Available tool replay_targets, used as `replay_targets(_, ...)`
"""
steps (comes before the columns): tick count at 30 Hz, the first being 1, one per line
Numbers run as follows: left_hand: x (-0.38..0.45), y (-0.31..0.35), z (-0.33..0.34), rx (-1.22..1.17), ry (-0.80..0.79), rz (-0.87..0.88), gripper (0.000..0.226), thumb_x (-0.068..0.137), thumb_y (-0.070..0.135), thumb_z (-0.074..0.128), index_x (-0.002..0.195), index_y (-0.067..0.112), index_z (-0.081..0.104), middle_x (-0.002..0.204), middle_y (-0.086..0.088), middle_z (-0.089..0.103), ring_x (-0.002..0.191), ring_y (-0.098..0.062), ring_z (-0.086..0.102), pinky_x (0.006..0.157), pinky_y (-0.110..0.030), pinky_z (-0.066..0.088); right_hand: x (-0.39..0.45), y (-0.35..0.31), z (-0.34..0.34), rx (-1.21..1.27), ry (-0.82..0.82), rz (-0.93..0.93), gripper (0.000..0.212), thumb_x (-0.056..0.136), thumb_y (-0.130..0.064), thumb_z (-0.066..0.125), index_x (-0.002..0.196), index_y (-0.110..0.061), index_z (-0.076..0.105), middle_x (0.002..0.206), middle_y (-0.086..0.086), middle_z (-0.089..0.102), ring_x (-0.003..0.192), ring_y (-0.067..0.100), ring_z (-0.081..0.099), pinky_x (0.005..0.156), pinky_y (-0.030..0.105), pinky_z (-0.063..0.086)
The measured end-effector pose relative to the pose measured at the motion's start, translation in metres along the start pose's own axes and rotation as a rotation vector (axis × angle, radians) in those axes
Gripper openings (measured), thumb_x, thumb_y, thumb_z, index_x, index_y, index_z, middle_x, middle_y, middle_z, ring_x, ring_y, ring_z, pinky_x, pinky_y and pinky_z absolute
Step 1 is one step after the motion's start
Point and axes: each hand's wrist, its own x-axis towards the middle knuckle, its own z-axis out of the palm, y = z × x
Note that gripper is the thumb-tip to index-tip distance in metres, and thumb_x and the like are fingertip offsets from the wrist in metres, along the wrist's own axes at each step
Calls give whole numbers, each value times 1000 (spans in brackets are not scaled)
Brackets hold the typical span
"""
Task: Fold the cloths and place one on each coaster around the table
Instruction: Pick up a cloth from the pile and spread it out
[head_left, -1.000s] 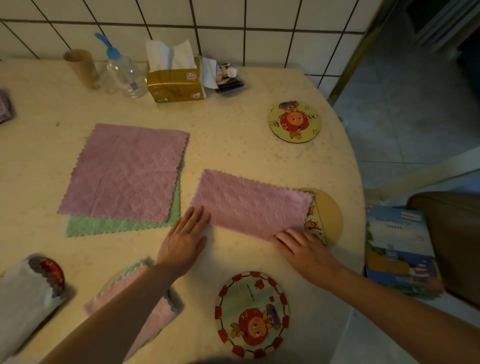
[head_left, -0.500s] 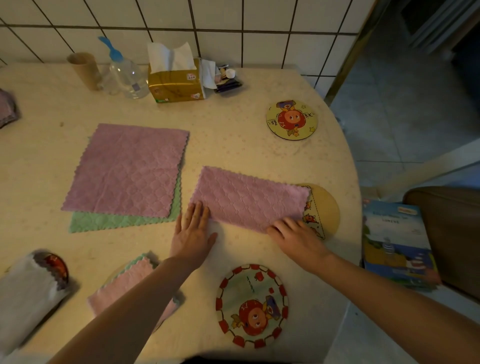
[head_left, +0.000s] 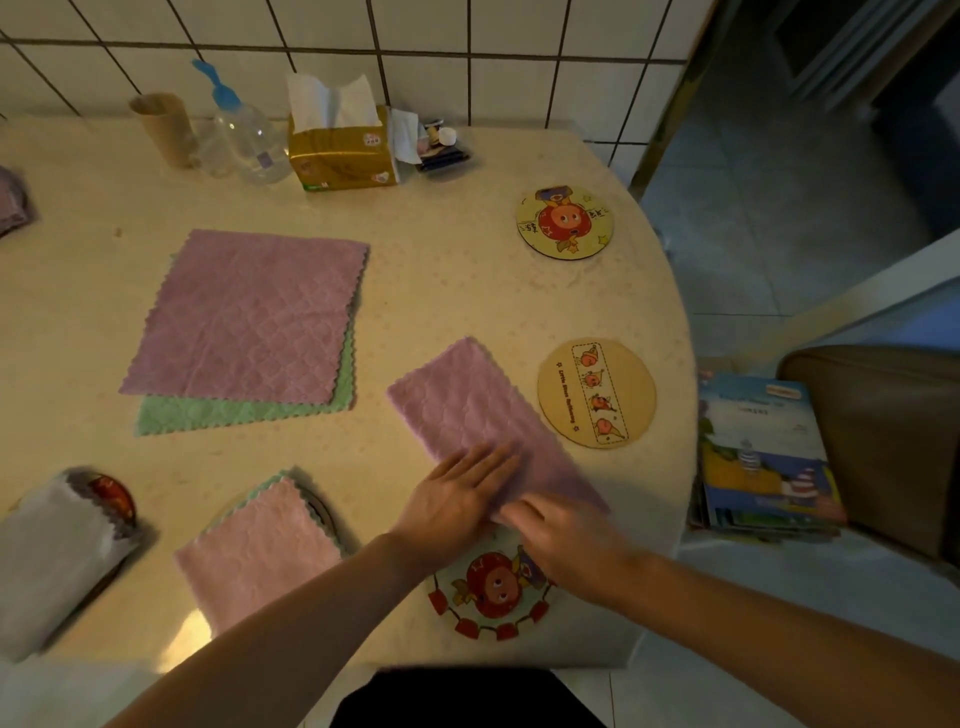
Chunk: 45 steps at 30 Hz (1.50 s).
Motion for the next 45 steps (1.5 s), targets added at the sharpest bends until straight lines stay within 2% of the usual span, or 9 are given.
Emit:
replay_targets(6, -35, -9, 7, 53, 13, 150, 48, 88, 31, 39, 131, 21, 57, 136, 1, 57, 127, -21, 52, 102, -38, 46, 1, 10, 9, -129, 96, 1, 15, 84, -16, 60, 96, -12, 67, 88, 3, 69, 77, 18, 65, 60, 28, 55)
replay_targets(12, -56, -20, 12, 62, 2, 193, 45, 92, 39, 41, 127, 20, 62, 138, 1, 55, 131, -22, 48, 101, -37, 47, -6, 49, 11, -366, -277, -145, 94, 48, 5, 80, 135, -8, 49, 141, 10, 48, 128, 25, 48, 103, 35, 37)
replay_targets(17, -55, -18, 10, -20, 44, 146, 42, 94, 39, 41, 125, 21, 63, 136, 4, 57, 130, -18, 48, 101, -31, 47, -8, 57, 10, -354, -316, -176, 93, 53, 2, 79, 138, -14, 45, 145, 6, 45, 130, 21, 46, 102, 32, 38)
replay_targets(22, -50, -22, -8, -504, -9, -110, 36, 99, 39, 40, 120, 24, 64, 120, 8, 66, 112, 0, 56, 100, -24, 44, 5, 63, 3, -158, -363, -90, 80, 83, -5, 63, 147, -28, 22, 154, -7, 26, 136, 15, 34, 108, 33, 35)
replay_targets(25, -43, -33, -15, -760, -11, -381, 32, 96, 40, 46, 94, 19, 70, 84, -2, 73, 76, -12, 65, 78, -38, 53, 22, 62, -8, 139, -384, 99, 52, 88, -18, 57, 138, -26, 43, 137, -10, 50, 120, 8, 49, 101, 28, 43)
replay_targets(29, -23, -41, -20, -1198, 144, -752, 47, 98, 37, 47, 82, -5, 63, 75, -15, 66, 73, -32, 65, 81, -54, 54, 54, 64, -12, 582, -176, 510, 13, 89, -18, 60, 102, -20, 65, 88, -6, 67, 80, 11, 65, 73, 31, 57)
replay_targets(33, -7, -45, -24, -1458, 229, -1020, 36, 100, 31, 46, 98, -1, 61, 82, -16, 63, 75, -35, 66, 64, -44, 60, 88, 77, -4, 585, -54, 663, 10, 92, -25, 56, 92, -19, 64, 84, -4, 67, 78, 11, 65, 75, 35, 57)
replay_targets(42, -9, -43, -28, -1383, 284, -938, 31, 102, 28, 40, 94, -1, 49, 59, -6, 64, 75, -48, 63, 61, -59, 55, 97, 69, 9, 488, -49, 653, 18, 99, -27, 41, 94, -13, 51, 69, -3, 49, 52, 6, 40, 46, 16, 31)
replay_targets(45, -8, -45, -28, -1320, 321, -922, 27, 101, 33, 40, 87, 13, 51, 73, -18, 61, 76, -46, 63, 56, -60, 55, 100, 66, 10, 535, 19, 624, 18, 100, -24, 39, 95, -10, 49, 69, -1, 47, 52, 7, 37, 45, 18, 31)
